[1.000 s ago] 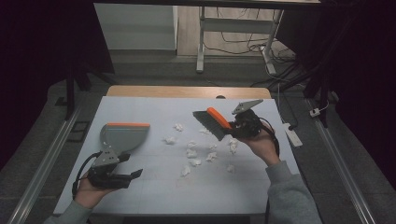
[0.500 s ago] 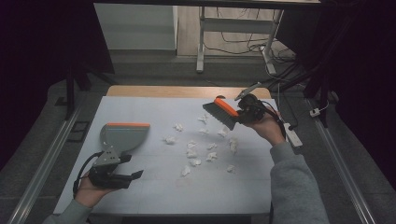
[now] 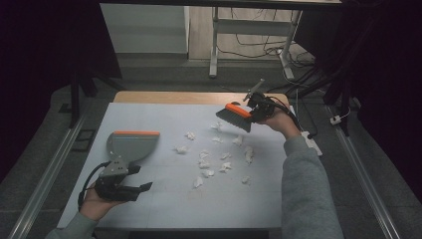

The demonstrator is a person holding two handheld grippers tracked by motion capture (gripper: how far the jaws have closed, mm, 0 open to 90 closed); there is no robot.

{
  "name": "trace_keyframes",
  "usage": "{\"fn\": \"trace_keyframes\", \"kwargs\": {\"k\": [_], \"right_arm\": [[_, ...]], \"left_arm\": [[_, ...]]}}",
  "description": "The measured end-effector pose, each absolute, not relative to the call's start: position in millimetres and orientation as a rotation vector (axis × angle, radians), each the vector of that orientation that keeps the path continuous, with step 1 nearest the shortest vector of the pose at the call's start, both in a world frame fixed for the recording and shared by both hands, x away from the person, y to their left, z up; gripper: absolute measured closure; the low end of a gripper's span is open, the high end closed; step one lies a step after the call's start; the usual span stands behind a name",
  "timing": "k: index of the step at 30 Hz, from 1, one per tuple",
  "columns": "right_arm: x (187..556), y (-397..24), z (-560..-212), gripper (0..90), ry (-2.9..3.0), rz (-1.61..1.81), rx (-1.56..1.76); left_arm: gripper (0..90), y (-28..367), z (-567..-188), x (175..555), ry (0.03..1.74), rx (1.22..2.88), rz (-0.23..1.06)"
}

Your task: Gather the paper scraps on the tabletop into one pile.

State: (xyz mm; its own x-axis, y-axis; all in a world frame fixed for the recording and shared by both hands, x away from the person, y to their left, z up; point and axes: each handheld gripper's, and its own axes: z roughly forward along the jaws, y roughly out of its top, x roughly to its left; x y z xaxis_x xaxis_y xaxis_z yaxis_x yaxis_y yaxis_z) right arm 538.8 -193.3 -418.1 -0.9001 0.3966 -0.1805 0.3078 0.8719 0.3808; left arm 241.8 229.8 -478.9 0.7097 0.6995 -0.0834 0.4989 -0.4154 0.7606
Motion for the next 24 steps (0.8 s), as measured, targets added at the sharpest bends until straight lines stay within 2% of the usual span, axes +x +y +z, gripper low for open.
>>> {"fn": "trace_keyframes", "kwargs": {"k": [8,24], "right_arm": [[558,-166,-417,67.8,2.848,0.456,0.401],[593,-137,-442,67.9,2.791,0.334,0.407]], "left_arm": [[28.5,229,-480,243,0.902,2.119,0.308],[28.6,232,-480,245,0.915,2.106,0.309]]}}
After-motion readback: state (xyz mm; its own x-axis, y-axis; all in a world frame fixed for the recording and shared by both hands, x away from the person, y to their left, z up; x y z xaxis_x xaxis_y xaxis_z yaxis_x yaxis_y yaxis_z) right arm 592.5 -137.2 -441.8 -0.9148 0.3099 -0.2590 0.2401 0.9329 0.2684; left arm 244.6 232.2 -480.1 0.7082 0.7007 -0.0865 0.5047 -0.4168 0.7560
